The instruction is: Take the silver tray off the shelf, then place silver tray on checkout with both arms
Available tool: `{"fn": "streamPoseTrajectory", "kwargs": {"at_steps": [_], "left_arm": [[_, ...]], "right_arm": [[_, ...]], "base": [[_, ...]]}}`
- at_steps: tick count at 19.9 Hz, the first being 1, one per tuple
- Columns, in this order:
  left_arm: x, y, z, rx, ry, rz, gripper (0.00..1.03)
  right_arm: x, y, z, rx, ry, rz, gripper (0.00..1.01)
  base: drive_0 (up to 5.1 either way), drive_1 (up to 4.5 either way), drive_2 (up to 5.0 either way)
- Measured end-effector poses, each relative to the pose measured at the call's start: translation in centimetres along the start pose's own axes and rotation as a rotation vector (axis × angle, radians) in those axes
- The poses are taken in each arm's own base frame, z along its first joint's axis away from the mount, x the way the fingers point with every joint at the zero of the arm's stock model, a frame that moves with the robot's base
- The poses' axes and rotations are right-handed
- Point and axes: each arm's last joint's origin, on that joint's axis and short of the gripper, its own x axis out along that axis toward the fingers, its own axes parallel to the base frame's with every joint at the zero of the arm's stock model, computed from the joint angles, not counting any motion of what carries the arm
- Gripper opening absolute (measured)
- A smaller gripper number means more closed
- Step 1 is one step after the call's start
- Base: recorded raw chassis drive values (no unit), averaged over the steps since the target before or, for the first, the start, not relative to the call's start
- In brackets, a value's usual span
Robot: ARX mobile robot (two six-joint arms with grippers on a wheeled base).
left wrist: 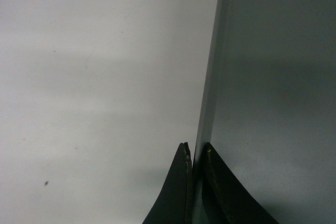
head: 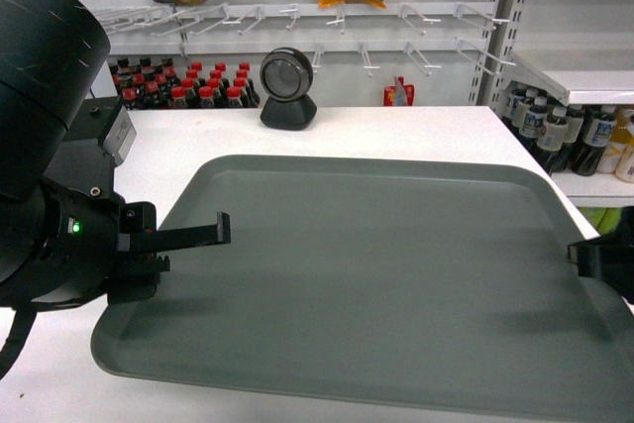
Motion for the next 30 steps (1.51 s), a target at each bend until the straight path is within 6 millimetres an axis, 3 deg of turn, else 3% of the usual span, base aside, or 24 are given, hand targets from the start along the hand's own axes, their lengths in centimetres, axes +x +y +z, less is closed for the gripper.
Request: {"fn": "streamPoseTrajectory", "kwargs": {"at_steps": [3,7,11,15,16,18,19,20,22,23,24,25,26,27,28,29,30], "left_arm": [[2.8,1.1,2.4,-0.079,-0.016,-0.014,0.03],[6.2,2.9,4.7,-0.074,-0.012,0.038,0.03],[9.4,3.5,3.8,-0.026,0.063,0.097,0.03],[10.7,3.5,2.5,-0.014,0.124,0.114,0.03],[10.5,3.3,2.9,-0.032,0.074,0.154,0.19],[10.0,3.4,3.3,-0.043,0.032,0.162,0.32],[8.9,3.5,3.7,-0.057,-0.005,0.157,0.43],[7.3,3.5,4.6,-0.067,-0.062,0.165,0.54],[4.8,3.0,5.9,-0.103,-0.165,0.134,0.65],[2.1,2.4,7.2,-0.120,-0.258,0.113,0.74],[0.0,2.1,8.3,-0.139,-0.334,0.091,0.81],[-1.1,1.8,9.3,-0.149,-0.478,-0.003,0.81],[-2.2,2.4,9.6,-0.109,-0.646,-0.117,0.72],[-2.2,3.6,8.1,-0.056,-0.730,-0.145,0.63],[-1.3,5.2,4.1,0.026,-0.717,-0.129,0.50],[-1.5,6.1,2.0,0.058,-0.726,-0.119,0.39],[-2.2,6.3,1.6,0.067,-0.763,-0.121,0.32]], "right_arm": [[3.9,-0.2,2.2,-0.041,-0.016,0.040,0.03],[8.8,1.7,4.5,-0.067,0.007,0.053,0.03],[13.0,2.9,3.3,-0.106,0.082,-0.010,0.03],[14.2,3.1,2.2,-0.161,0.095,-0.086,0.04],[14.0,2.9,2.1,-0.243,0.044,-0.117,0.31],[13.4,2.4,2.4,-0.237,0.003,-0.138,0.44],[12.4,1.7,3.0,-0.227,-0.049,-0.145,0.55],[11.2,1.6,3.8,-0.218,-0.067,-0.142,0.65],[10.1,1.7,5.4,-0.215,-0.127,-0.144,0.77],[9.7,1.7,6.2,-0.203,-0.223,-0.162,0.82],[9.6,1.5,6.0,-0.188,-0.387,-0.217,0.76],[9.0,1.2,5.0,-0.169,-0.460,-0.261,0.69],[7.7,1.1,2.8,-0.158,-0.506,-0.269,0.59],[6.1,0.8,1.0,-0.152,-0.526,-0.271,0.50],[3.6,0.3,0.6,-0.139,-0.593,-0.286,0.37],[1.2,0.2,1.3,-0.132,-0.657,-0.292,0.27],[-0.2,0.4,1.5,-0.131,-0.690,-0.286,0.19]], "base": [[0.0,0.00,0.0],[0.0,0.00,0.0],[0.0,0.00,0.0],[0.0,0.00,0.0],[0.0,0.00,0.0],[0.0,0.00,0.0],[0.0,0.00,0.0],[0.0,0.00,0.0],[0.0,0.00,0.0],[0.0,0.00,0.0],[0.0,0.00,0.0],[0.0,0.00,0.0],[0.0,0.00,0.0],[0.0,0.00,0.0],[0.0,0.00,0.0],[0.0,0.00,0.0],[0.0,0.00,0.0]]}}
